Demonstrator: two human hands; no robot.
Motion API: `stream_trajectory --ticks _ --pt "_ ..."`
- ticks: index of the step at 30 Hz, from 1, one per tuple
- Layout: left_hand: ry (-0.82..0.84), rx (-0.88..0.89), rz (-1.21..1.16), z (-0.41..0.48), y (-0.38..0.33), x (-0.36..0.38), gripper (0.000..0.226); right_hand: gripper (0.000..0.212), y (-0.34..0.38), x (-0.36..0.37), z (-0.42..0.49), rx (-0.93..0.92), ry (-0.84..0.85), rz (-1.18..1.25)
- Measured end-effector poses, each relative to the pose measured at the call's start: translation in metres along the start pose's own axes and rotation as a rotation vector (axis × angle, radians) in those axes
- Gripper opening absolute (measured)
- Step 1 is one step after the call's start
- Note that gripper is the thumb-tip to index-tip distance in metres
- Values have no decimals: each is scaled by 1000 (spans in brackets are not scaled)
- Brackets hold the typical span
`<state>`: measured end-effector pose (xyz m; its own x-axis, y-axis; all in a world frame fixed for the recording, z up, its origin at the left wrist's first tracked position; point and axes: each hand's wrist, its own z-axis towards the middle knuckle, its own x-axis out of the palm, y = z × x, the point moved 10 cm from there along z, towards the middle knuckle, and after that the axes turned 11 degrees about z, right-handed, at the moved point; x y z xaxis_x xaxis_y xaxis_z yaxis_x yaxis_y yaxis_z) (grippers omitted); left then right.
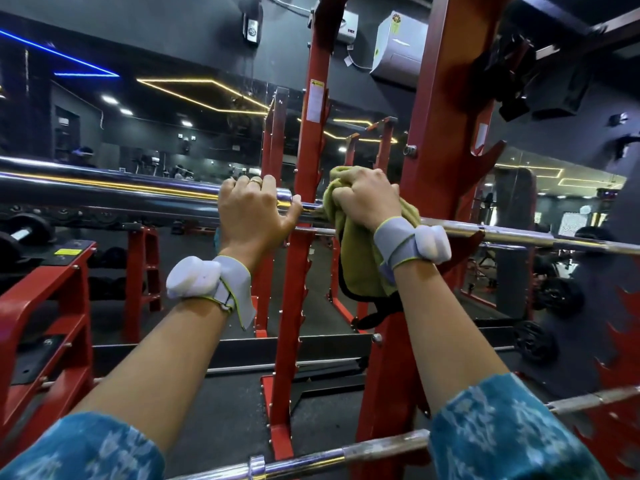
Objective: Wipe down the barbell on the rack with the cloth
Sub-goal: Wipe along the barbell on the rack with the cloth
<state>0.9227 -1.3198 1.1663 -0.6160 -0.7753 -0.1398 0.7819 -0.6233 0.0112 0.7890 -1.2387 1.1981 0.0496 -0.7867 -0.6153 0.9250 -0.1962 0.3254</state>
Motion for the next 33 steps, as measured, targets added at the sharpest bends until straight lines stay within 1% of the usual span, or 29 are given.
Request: stream_trajectory --ticks 2,3,5,7,11,15,21,24,28,30,33 --pt "-9 1 -3 1 1 -1 51 39 5 1 -6 -44 36 59" --pt "-13 5 -9 1 0 -2 51 34 2 -3 -9 -33 29 101" --pt "-14 10 -14 1 1 -2 50 28 -12 -16 -13 47 -17 158" --pt "-3 4 -13 1 0 -1 49 26 -27 -23 -9 152 -30 143" --pt "15 4 -25 1 0 -1 49 28 -28 -15 10 257 56 65" --pt "23 -2 -32 0 0 -1 49 34 -19 -5 21 301 144 43" --pt "14 9 -8 0 0 0 48 38 21 18 28 206 179 107" --pt "28 21 -24 0 -1 0 47 34 42 29 26 147 188 187" --pt "18 36 -37 -1 0 -2 45 24 46 23 9 35 90 283" --pt "15 43 -49 -1 0 -1 48 19 40 12 -8 -22 1 356" --pt "11 46 -51 -1 0 -2 52 13 25 1 -22 -7 -119 413"
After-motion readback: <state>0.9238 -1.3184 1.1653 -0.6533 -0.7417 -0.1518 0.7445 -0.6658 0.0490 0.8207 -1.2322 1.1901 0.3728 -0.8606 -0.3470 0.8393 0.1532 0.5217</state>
